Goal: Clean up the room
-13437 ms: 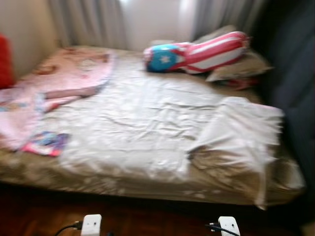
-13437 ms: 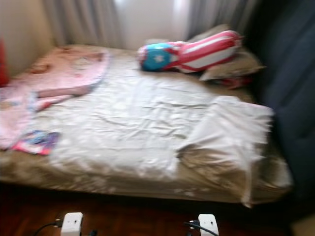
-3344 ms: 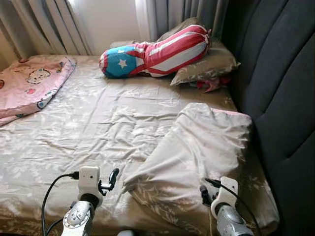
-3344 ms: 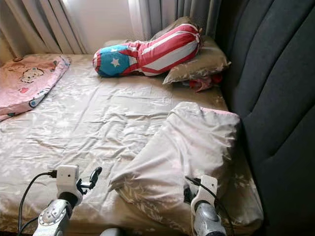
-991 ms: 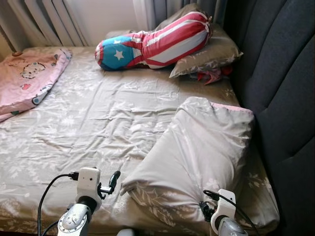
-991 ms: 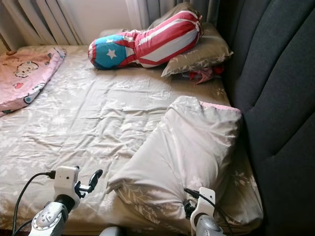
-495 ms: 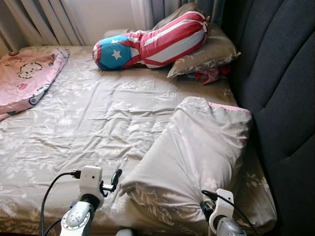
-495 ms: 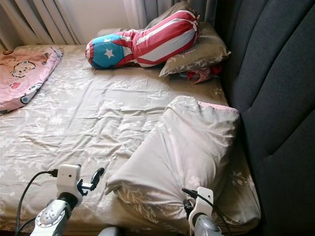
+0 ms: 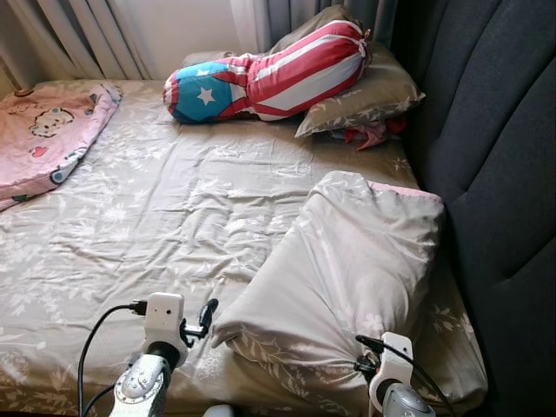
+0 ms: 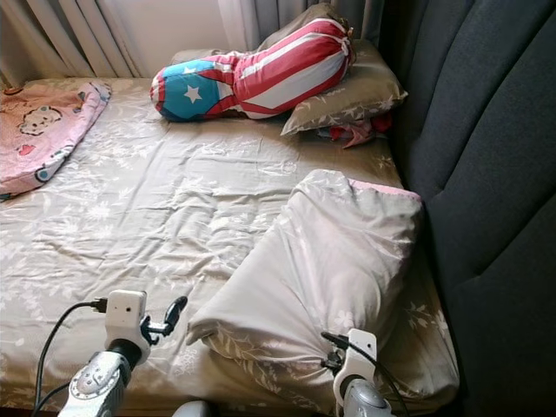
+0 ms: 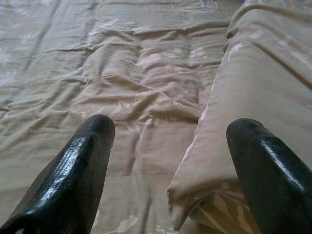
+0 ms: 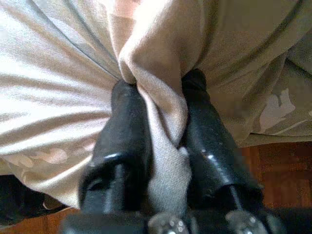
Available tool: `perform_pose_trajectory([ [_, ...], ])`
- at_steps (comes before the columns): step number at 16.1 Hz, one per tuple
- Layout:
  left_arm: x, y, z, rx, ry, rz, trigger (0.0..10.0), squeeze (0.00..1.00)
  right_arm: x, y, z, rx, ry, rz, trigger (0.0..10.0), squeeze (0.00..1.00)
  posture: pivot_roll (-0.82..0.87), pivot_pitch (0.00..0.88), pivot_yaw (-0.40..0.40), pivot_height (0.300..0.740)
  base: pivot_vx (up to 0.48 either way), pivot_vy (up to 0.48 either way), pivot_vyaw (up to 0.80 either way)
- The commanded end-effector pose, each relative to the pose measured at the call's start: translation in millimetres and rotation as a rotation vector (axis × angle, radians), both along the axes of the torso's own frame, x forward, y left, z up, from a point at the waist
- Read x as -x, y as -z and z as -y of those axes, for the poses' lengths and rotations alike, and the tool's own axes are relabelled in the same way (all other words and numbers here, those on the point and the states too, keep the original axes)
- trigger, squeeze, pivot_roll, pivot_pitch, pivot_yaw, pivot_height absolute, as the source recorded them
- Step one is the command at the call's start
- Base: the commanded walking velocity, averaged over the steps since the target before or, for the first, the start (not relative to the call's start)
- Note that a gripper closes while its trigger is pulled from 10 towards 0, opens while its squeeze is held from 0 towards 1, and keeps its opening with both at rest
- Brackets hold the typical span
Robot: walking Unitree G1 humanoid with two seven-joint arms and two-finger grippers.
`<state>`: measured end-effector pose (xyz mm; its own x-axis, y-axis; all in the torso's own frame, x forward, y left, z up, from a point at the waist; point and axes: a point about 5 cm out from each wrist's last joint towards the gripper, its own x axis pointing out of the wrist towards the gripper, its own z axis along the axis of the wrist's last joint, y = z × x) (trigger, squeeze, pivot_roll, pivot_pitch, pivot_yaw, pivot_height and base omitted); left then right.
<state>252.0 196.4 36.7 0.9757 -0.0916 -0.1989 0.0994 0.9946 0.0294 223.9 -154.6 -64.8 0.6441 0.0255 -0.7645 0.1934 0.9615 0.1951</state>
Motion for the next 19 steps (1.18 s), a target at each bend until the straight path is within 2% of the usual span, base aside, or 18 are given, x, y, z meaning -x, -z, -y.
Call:
perform_pose_trajectory([
  [1, -1.3, 1, -1.9, 0.001, -0.009, 0.002, 10.0, 0.0, 23.5, 15, -2.8, -0.016, 0.002, -0.111, 0.0, 0.0, 0.07, 0.068, 0.008, 0.666, 0.0, 0.0, 0.0],
  [4, -2.0, 1, -1.5, 0.001, -0.009, 0.003, 10.0, 0.0, 22.7, 14, -2.7, -0.015, 0.002, -0.109, 0.0, 0.0, 0.07, 0.06, 0.007, 0.666, 0.0, 0.0, 0.0],
  [5, -9.5, -2, -0.4, 0.006, -0.018, 0.018, 10.0, 0.0, 13.1, 8, 9.6, 0.036, 0.048, -0.073, 0.0, 0.0, 0.06, 0.032, -0.001, 0.666, 0.0, 0.0, 0.0],
  [7, -12.5, -2, -0.9, 0.006, -0.022, 0.022, 10.0, 0.0, 6.3, 3, 21.1, 0.084, 0.068, -0.043, 0.0, 0.0, 0.05, 0.021, -0.004, 0.666, 0.0, 0.0, 0.0],
  [9, -14.7, -2, 0.2, 0.008, -0.026, 0.026, 10.0, 0.0, -2.6, -5, 40.3, 0.143, 0.126, 0.007, 0.0, 0.0, 0.04, 0.02, -0.004, 0.666, 0.0, 0.0, 0.0],
  [10, -15.5, -1, 1.4, 0.012, -0.029, 0.028, 10.0, 0.0, -11.8, -17, 64.0, 0.22, 0.192, 0.067, 0.0, 0.0, 0.03, 0.022, -0.004, 0.666, 0.0, 0.0, 0.0],
  [11, -15.9, 0, 1.6, 0.013, -0.029, 0.027, 10.0, 0.0, -14.1, -20, 70.6, 0.237, 0.214, 0.082, 0.0, 0.0, 0.02, 0.021, -0.003, 0.666, 0.0, 0.0, 0.0],
  [12, -17.0, 1, 2.6, 0.016, -0.031, 0.025, 10.0, 0.0, -18.7, -36, 104.5, 0.378, 0.288, 0.134, 0.0, 0.0, 0.01, 0.022, -0.005, 0.666, 0.0, 0.0, 0.0],
  [14, -18.6, 1, 3.8, 0.019, -0.032, 0.026, 10.0, 0.0, -16.7, -51, 137.2, 0.5, 0.375, 0.156, 0.0, 0.0, 0.01, 0.026, -0.005, 0.666, 0.0, 0.0, 0.0],
  [17, -19.5, 2, 4.2, 0.02, -0.033, 0.03, 10.0, 0.0, -11.7, -71, 175.8, 0.594, 0.503, 0.204, 0.0, 0.0, 0.0, 0.031, -0.002, 0.666, 0.0, 0.0, 0.0],
  [19, -18.4, 3, 4.2, 0.02, -0.031, 0.029, 10.0, 0.0, -10.8, -77, 184.5, 0.615, 0.514, 0.211, 0.0, 0.0, -0.01, 0.032, -0.002, 0.666, 0.0, 0.0, 0.0],
])
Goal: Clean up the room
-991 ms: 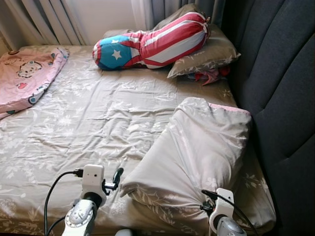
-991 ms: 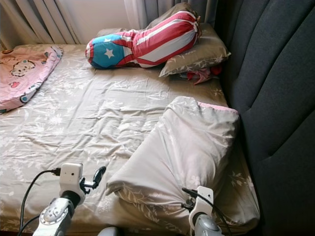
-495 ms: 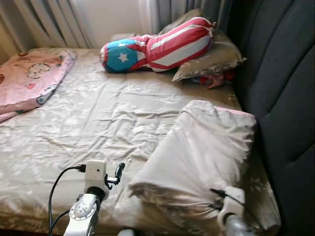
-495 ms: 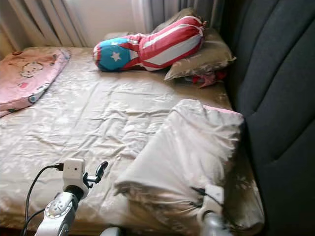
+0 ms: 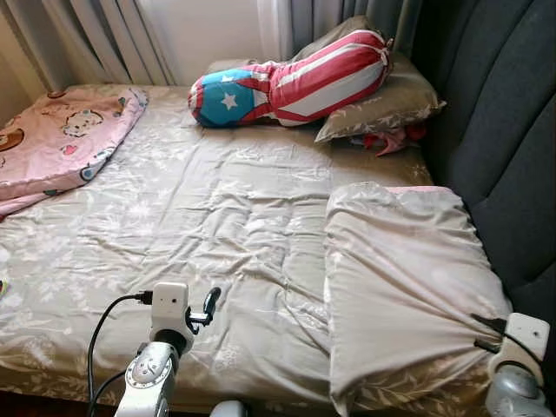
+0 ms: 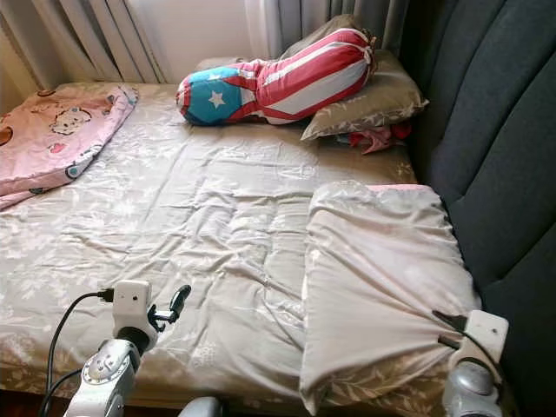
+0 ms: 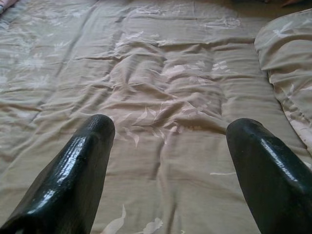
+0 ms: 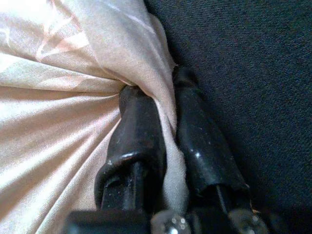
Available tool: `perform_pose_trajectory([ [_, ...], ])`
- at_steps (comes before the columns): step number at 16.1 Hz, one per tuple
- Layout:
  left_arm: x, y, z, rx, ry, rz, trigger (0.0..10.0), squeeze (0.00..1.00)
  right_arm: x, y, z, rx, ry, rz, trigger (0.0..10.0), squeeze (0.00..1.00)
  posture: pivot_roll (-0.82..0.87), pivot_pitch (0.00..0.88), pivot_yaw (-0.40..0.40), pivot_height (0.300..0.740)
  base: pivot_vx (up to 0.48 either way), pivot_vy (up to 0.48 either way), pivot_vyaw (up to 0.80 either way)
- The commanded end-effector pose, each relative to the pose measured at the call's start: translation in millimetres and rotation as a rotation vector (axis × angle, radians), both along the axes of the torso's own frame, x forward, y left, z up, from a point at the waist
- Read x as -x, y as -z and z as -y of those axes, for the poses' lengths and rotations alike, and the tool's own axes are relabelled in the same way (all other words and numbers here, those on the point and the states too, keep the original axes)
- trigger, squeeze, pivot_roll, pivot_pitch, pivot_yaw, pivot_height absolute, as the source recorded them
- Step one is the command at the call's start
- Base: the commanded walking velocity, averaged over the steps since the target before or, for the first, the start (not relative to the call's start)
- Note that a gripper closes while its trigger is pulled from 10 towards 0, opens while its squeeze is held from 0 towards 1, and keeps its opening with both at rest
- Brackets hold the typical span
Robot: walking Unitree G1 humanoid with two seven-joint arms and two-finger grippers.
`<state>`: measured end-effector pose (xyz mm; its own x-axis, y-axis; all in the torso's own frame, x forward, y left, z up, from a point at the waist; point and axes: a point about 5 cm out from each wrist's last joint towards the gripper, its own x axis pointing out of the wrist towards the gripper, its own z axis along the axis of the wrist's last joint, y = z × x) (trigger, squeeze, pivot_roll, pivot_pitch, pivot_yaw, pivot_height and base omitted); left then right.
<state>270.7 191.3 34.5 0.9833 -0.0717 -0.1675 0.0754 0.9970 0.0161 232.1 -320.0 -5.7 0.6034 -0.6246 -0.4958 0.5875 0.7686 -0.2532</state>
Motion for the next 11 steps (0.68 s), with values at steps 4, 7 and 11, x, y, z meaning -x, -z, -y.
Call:
perform_pose_trajectory([
  [4, 3.0, 5, -0.2, 0.003, -0.005, -0.011, 10.0, 0.0, -6.3, -7, -0.8, 0.043, -0.017, 0.053, 10.0, 0.0, -0.01, 0.029, 0.0, 0.666, 0.0, 0.0, 0.0],
  [7, 3.2, 6, -0.9, 0.004, -0.003, -0.012, 10.0, 0.0, -13.6, -10, -10.9, 0.084, -0.072, 0.091, 10.0, 1.0, -0.01, 0.018, 0.002, 0.666, 0.0, 0.0, 0.0],
  [11, 8.7, 17, -2.9, 0.054, -0.047, -0.051, 10.0, 0.0, -25.5, -12, -33.6, 0.058, -0.211, 0.175, 10.0, 0.0, -0.01, 0.0, -0.007, 0.666, 0.0, 0.0, 0.0],
])
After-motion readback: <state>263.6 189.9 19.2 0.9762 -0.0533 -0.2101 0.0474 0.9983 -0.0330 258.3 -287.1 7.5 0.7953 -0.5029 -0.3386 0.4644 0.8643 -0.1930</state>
